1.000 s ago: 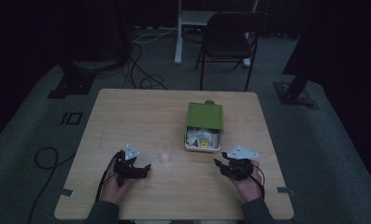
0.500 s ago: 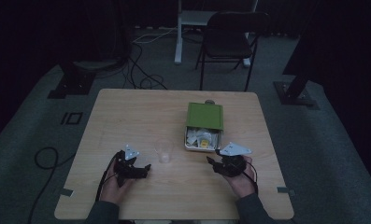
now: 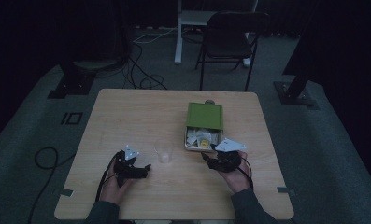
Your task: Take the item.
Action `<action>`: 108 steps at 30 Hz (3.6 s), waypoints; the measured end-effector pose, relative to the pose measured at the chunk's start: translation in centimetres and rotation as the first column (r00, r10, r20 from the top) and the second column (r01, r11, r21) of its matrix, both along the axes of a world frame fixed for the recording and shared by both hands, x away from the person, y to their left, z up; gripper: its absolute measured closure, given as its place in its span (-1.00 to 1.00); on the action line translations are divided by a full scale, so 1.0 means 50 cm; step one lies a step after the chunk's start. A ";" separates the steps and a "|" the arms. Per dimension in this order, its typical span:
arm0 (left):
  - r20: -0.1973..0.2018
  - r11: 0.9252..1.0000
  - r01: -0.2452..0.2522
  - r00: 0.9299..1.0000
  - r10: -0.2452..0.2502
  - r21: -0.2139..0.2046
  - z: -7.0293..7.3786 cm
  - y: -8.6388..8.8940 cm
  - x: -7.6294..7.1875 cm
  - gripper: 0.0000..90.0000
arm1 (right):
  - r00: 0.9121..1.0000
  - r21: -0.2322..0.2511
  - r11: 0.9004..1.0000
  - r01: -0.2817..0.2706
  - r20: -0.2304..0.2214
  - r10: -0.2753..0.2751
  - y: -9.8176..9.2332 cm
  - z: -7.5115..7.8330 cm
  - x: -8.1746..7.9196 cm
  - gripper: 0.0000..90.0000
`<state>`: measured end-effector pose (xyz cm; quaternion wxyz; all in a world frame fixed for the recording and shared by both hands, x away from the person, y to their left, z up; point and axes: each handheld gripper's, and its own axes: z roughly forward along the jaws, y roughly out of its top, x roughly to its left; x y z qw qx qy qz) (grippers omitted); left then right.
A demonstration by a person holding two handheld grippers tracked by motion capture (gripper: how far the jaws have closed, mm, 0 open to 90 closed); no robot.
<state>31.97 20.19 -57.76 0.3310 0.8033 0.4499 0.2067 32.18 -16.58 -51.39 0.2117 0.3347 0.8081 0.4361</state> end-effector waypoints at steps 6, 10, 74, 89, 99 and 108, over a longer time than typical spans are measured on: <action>0.000 1.000 0.000 1.000 0.000 0.000 0.000 0.000 0.000 -0.76 | 1.000 0.001 1.000 -0.005 -0.004 0.005 0.012 -0.006 0.012 -0.03; 0.000 1.000 0.000 1.000 0.000 0.000 0.000 0.000 0.000 -0.76 | 1.000 -0.001 1.000 -0.006 -0.006 0.006 0.017 -0.011 0.020 -0.06; 0.000 1.000 0.000 1.000 0.000 0.000 0.000 0.000 0.000 -0.76 | 0.985 0.003 0.989 -0.148 -0.088 0.148 0.023 -0.052 0.000 0.19; 0.000 1.000 0.000 1.000 0.000 0.000 0.000 0.000 0.000 -0.76 | 0.997 -0.050 0.997 -0.066 0.028 0.067 0.042 -0.015 0.007 0.30; 0.000 1.000 0.000 1.000 0.000 0.000 0.000 0.000 0.000 -0.76 | 1.000 -0.141 0.990 -0.006 0.022 0.009 0.063 -0.026 0.017 0.32; 0.000 1.000 0.000 1.000 0.000 0.000 0.000 0.000 0.000 -0.76 | 1.000 -0.183 0.983 0.008 0.031 -0.002 0.065 -0.030 0.017 0.44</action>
